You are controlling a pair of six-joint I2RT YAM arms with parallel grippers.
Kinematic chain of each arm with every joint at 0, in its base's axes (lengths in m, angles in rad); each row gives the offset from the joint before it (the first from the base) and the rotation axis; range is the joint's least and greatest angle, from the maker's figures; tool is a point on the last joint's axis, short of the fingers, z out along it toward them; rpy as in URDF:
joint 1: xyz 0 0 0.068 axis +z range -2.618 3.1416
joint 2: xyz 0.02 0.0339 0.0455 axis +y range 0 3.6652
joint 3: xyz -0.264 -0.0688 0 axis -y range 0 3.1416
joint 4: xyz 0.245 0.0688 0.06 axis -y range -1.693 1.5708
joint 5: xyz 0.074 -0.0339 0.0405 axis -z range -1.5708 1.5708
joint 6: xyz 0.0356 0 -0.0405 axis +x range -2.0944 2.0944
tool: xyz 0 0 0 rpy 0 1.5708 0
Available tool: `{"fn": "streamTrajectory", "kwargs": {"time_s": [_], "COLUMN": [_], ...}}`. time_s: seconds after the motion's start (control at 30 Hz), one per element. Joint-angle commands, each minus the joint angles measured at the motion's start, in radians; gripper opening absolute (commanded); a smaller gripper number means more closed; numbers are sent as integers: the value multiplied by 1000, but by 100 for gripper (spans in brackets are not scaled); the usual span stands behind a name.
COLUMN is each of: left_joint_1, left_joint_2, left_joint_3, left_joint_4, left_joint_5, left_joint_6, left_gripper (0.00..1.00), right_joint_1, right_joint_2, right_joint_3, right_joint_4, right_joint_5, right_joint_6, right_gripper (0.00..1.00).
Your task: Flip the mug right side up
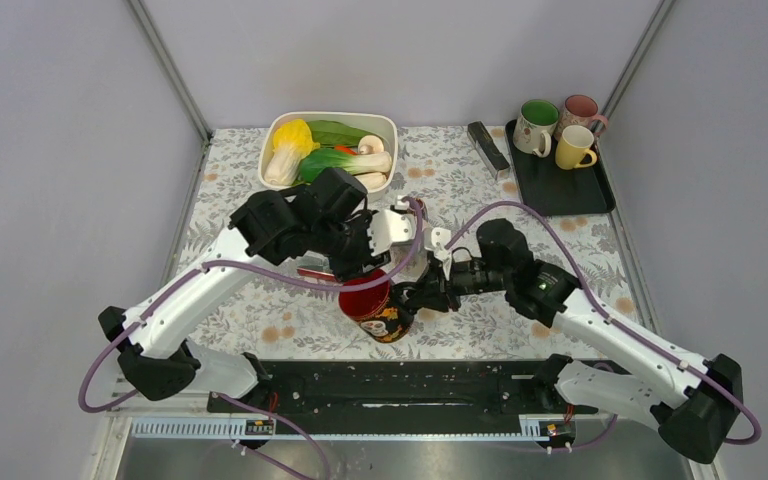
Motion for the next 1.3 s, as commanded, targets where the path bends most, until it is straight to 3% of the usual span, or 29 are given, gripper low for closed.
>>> {"fn": "streamTrajectory", "kwargs": {"time_s": [0.0,0.17,0.37,0.7,0.87,1.03,1.27], "left_joint_1": [31,64,129,275,361,442,498], "left_joint_2": [-48,-69,-76,-162,-216,-255,-300], "left_joint_3": [-66,-135,-97,-118,-151,-201,-313], "left_joint_4": [110,109,100,181,243,262,292], "left_joint_5": [-44,-65,-72,-180,-261,-284,-258], "left_joint_6": [26,33,-4,-121,-163,-180,-185], "left_gripper": [50,52,66,88,98,99,99], "right_joint_1": [-1,-1,-4,-27,-74,-149,-343], "right_joint_2": [2,25,-7,-74,-80,-6,111], "right_joint_3": [-61,-169,-173,-26,109,225,255], "right_joint_4": [172,257,279,282,281,304,505], "right_joint_5": [111,205,257,252,403,542,747], "right_joint_6": [136,182,177,203,214,216,239], "right_gripper": [0,0,0,0,0,0,0]}}
